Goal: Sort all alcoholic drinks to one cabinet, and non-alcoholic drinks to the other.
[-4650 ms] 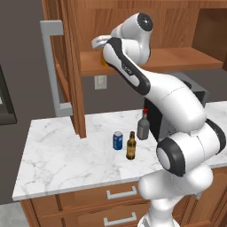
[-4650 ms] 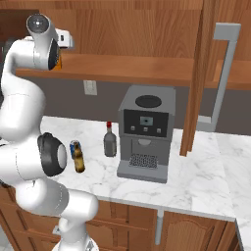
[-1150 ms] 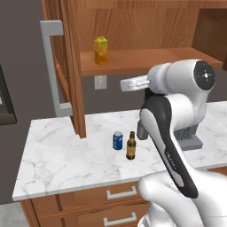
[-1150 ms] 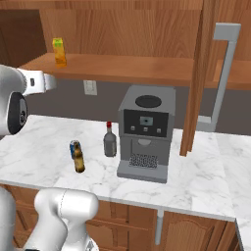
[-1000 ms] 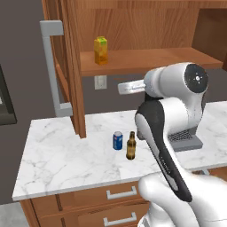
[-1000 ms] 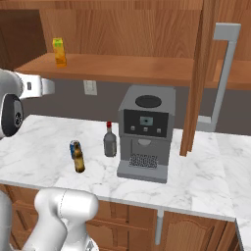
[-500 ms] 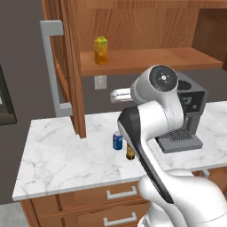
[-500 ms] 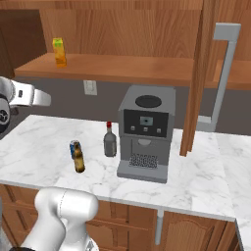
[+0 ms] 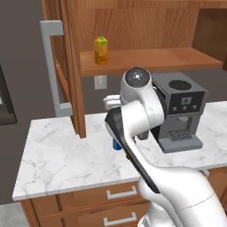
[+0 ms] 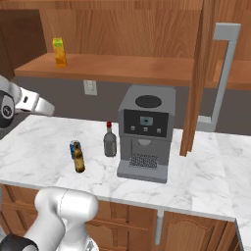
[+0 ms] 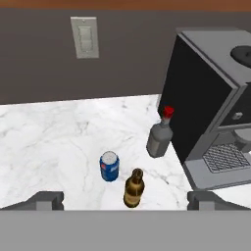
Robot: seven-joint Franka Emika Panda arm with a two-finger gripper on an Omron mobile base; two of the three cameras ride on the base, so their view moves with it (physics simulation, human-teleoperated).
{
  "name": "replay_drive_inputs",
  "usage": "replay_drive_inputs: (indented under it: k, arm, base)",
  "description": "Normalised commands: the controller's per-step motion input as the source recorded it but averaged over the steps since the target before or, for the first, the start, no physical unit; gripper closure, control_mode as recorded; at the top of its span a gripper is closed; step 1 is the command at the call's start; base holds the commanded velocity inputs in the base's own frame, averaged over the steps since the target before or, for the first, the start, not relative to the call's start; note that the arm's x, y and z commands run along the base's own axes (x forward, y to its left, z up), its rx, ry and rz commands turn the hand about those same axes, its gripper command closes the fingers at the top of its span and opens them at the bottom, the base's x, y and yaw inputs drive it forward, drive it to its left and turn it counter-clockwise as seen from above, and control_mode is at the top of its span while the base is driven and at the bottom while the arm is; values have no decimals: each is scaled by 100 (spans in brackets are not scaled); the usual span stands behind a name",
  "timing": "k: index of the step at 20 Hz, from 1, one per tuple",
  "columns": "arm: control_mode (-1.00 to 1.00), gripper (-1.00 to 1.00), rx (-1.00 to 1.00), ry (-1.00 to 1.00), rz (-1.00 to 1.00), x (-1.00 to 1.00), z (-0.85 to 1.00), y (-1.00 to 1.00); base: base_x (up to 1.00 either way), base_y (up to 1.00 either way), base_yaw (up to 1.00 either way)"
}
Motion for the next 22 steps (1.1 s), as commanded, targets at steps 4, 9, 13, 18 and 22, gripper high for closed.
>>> replay_drive_inputs:
  k: [4, 9, 13, 18, 22]
  arm:
    - [-100, -100, 0, 4, -9, 28, -51, 18]
    - [-100, -100, 0, 0, -9, 25, -46, 13]
    - [-100, -100, 0, 0, -10, 25, -43, 9]
    - [-100, -100, 0, 0, -11, 30, -42, 13]
    - [-100, -100, 0, 0, -13, 22, -34, 14]
  base:
    - [0, 0, 0]
    - [0, 0, 0]
    - [0, 0, 0]
    - [0, 0, 0]
    - [0, 0, 0]
